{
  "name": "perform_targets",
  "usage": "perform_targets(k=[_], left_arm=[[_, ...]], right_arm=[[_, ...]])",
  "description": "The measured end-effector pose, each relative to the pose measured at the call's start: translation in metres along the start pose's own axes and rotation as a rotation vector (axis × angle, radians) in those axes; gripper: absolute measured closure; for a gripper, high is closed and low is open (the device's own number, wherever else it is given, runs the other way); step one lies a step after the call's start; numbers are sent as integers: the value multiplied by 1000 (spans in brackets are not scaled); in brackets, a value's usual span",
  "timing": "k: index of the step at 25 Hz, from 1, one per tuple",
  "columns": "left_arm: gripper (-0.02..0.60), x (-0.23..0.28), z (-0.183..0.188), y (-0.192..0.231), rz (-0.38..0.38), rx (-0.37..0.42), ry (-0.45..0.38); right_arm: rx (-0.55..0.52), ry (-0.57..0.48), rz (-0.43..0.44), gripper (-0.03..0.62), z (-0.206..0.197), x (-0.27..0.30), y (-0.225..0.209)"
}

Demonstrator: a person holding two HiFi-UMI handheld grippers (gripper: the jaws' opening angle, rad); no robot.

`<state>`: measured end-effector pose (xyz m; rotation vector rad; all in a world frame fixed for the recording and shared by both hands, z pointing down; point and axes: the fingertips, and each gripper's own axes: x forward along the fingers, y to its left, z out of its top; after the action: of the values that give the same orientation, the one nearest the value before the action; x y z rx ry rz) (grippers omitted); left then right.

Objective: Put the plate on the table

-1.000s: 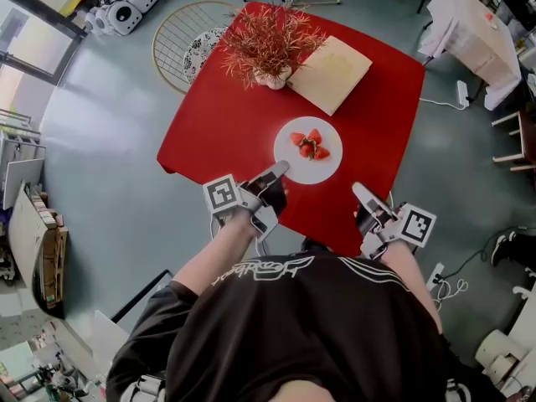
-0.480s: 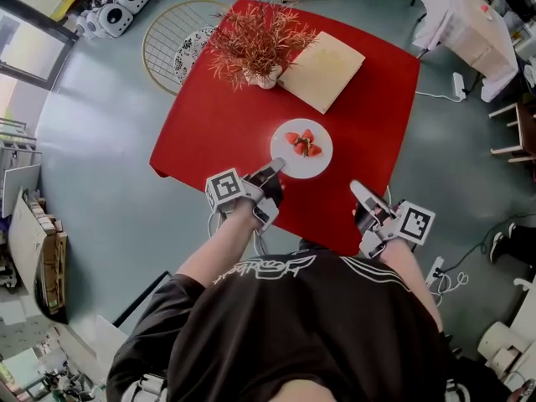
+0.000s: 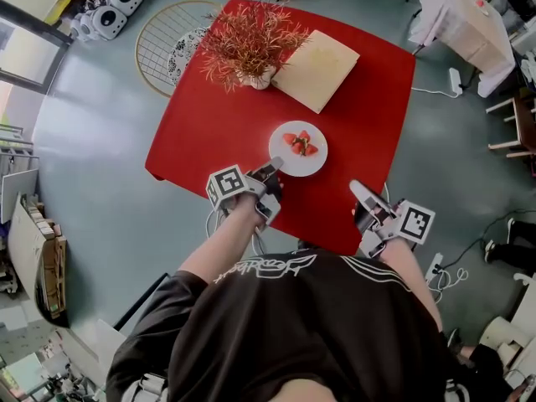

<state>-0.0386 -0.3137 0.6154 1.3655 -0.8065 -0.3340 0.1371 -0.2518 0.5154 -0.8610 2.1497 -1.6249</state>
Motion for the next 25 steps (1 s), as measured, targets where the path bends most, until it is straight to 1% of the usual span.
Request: perform_targets(k=[8,10,14,15,18,21,23,25], left_arm=[[563,3,0,8,44,-4,2],[563,5,0,11,57,-11,5],[560,5,1,9,61,-13,6],[544,5,1,7,57,-9,9],[464,8,-1,0,43,9,24],[401,11,-3,-6,40,47,38],[370,12,-4,-9,48,86,48],[356,13,-5,-10,62,130,62]], right_arm=[[1,-6,19,586,2,4,0],[2,-1,4,586,1,5,-6],[1,7,-17,586,0,8,-11],[3,8,-20,586,0,9,-11],[5,9,-22,586,0,10,-11],[6,8,-14,586,-1,11,-10],[7,9,-18,586,-1,10,-10],[11,11,-21,586,-2,10,-10]])
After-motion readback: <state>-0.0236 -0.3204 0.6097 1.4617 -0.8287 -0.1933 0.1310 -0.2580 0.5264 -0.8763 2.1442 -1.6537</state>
